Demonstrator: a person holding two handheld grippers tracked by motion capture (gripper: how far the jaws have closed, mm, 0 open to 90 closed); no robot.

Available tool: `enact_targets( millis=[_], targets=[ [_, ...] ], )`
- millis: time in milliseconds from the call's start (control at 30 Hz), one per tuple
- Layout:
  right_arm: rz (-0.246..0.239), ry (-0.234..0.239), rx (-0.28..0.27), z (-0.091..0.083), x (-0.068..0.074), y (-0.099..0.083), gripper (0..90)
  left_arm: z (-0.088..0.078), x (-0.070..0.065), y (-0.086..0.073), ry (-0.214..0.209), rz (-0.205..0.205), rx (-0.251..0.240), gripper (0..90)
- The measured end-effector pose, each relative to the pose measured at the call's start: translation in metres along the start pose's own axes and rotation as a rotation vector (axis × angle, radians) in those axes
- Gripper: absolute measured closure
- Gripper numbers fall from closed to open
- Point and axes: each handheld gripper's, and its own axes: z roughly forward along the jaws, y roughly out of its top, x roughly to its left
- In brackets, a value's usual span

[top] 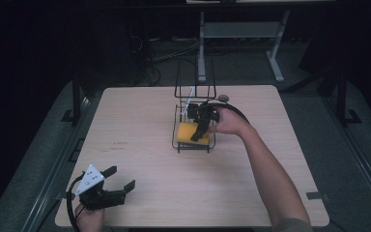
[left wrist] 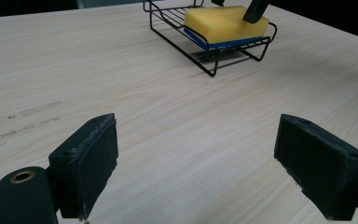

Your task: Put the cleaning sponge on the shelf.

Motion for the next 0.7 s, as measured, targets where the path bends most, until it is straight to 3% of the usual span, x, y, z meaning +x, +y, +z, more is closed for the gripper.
enact_targets(
  millis=[700],
  targets=[
    [-0.047,0.018,0.026,-0.007,0.025,0.006,15.8,0.001,-0.001,0.0,-0.003,0.003,0.004,12.8]
  ],
)
